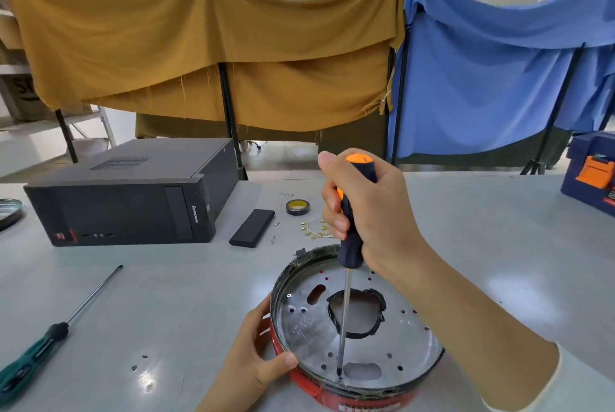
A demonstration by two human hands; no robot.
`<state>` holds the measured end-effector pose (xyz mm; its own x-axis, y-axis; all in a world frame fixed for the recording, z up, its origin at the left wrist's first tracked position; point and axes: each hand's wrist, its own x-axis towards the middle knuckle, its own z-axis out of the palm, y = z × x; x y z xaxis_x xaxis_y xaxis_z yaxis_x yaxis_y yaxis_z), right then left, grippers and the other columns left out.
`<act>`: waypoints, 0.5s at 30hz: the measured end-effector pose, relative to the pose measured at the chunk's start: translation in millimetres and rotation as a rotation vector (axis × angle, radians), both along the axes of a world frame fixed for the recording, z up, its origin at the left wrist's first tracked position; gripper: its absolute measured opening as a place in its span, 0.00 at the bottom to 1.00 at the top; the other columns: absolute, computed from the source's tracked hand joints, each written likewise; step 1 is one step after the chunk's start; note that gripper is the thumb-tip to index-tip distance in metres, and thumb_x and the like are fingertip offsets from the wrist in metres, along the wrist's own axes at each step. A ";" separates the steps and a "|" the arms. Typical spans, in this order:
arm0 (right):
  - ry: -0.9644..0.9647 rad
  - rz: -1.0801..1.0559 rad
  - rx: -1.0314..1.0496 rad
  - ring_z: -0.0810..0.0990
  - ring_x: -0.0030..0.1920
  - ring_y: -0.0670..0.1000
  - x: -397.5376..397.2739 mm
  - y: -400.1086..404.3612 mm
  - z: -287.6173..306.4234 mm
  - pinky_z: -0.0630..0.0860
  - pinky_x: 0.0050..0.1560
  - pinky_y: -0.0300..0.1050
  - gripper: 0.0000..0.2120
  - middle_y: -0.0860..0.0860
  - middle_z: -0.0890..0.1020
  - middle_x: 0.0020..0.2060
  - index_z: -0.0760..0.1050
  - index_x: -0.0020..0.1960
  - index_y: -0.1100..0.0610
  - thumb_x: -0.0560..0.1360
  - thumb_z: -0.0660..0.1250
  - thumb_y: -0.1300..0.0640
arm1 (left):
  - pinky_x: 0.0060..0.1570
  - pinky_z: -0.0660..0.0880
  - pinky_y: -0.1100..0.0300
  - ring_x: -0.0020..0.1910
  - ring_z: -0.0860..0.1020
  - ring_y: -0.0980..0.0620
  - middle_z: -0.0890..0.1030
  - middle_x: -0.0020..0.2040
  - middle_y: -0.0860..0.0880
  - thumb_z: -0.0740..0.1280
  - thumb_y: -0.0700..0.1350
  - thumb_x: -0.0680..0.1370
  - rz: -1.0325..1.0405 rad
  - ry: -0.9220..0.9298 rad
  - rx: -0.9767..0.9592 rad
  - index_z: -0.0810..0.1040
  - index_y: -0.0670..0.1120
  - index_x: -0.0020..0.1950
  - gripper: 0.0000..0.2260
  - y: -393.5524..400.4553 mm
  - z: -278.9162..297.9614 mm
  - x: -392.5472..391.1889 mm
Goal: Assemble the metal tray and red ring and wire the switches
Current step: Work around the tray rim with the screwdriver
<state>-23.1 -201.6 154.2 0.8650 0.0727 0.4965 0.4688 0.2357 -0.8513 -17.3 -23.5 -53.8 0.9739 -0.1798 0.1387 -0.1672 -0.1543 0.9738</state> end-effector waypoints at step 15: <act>-0.034 0.013 -0.027 0.64 0.18 0.49 -2.3 -0.6 5.2 0.62 0.22 0.37 0.19 0.54 0.68 0.22 0.67 0.29 0.58 0.78 0.64 0.58 | 0.62 0.73 0.59 0.65 0.75 0.54 0.73 0.68 0.50 0.79 0.65 0.53 -0.015 -0.013 0.001 0.64 0.52 0.73 0.52 -0.1 -2.7 1.4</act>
<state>-25.4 -202.1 159.4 0.8464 0.0973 0.5235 0.4949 0.2192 -0.8409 -15.9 -23.6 -56.5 0.9692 -0.1944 0.1511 -0.1820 -0.1523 0.9714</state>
